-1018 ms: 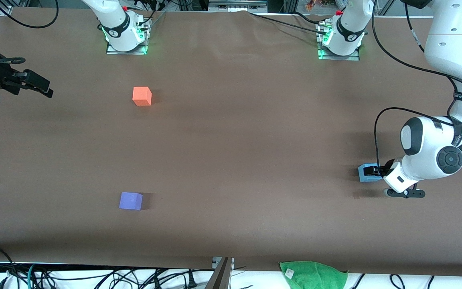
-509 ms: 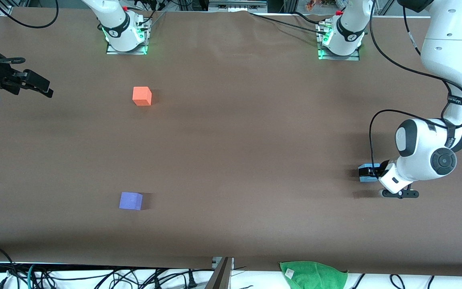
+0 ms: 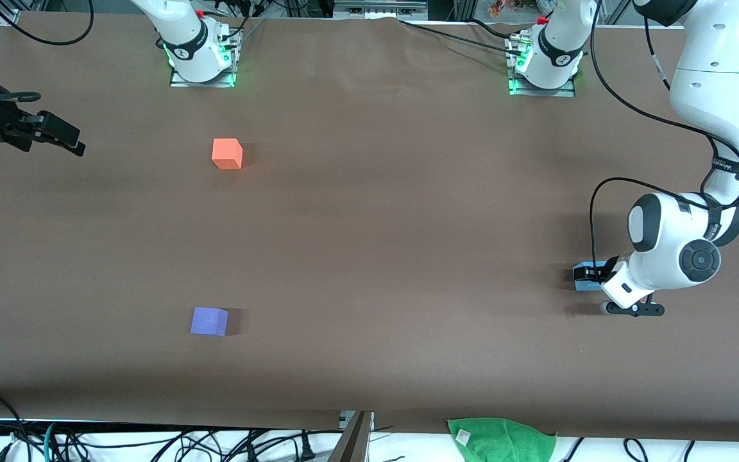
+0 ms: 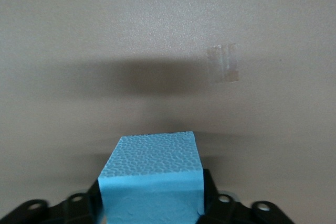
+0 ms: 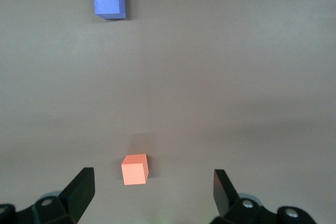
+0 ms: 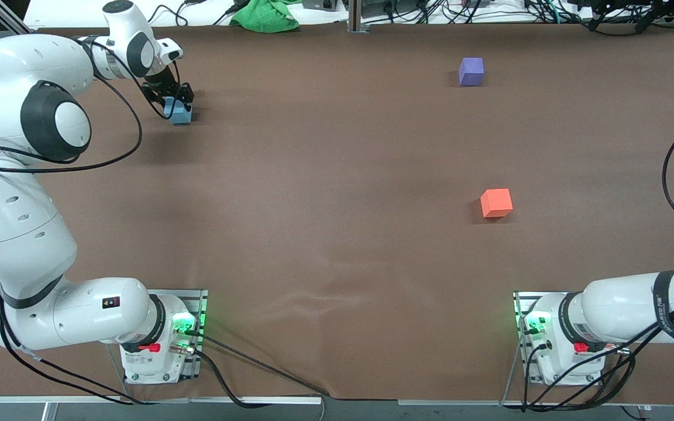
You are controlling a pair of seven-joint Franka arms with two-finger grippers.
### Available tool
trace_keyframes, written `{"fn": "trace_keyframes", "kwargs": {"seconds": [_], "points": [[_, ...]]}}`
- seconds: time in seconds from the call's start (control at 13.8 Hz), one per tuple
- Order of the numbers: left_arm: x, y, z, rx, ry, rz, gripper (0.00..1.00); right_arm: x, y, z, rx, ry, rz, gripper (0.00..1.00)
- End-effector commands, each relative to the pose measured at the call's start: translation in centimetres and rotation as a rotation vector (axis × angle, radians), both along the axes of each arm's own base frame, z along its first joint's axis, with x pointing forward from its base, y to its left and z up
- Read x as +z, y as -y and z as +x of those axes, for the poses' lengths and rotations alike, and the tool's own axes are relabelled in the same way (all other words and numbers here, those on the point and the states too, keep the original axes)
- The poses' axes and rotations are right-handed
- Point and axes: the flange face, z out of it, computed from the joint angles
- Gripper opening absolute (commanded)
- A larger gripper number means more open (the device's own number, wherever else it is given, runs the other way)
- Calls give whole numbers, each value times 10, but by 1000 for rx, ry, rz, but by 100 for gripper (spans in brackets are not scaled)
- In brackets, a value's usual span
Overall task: Place blue block between orange and purple blocks
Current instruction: 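Close the left gripper on the light blue cube and lift it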
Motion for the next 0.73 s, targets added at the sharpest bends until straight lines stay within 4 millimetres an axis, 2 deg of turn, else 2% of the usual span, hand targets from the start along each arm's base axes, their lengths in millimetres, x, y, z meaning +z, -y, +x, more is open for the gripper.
{"fn": "trace_keyframes", "kwargs": {"seconds": [0.0,0.15,0.22,0.29,0.44,0.65], "points": [[0,1,-2,-29,-4,12,10,4,1,-8,-13,-2,12,100],[7,12,2,-42,6,9,7,5,1,-8,-13,-1,12,100],[16,16,4,-43,17,9,7,4,1,-7,-13,-1,12,100],[27,29,5,-51,18,-2,7,4,1,-8,-13,-2,12,100],[52,61,8,-80,8,-28,8,4,1,-7,-13,-1,12,100],[99,124,7,-48,-37,-86,10,4,1,-7,-13,-1,12,100]]}}
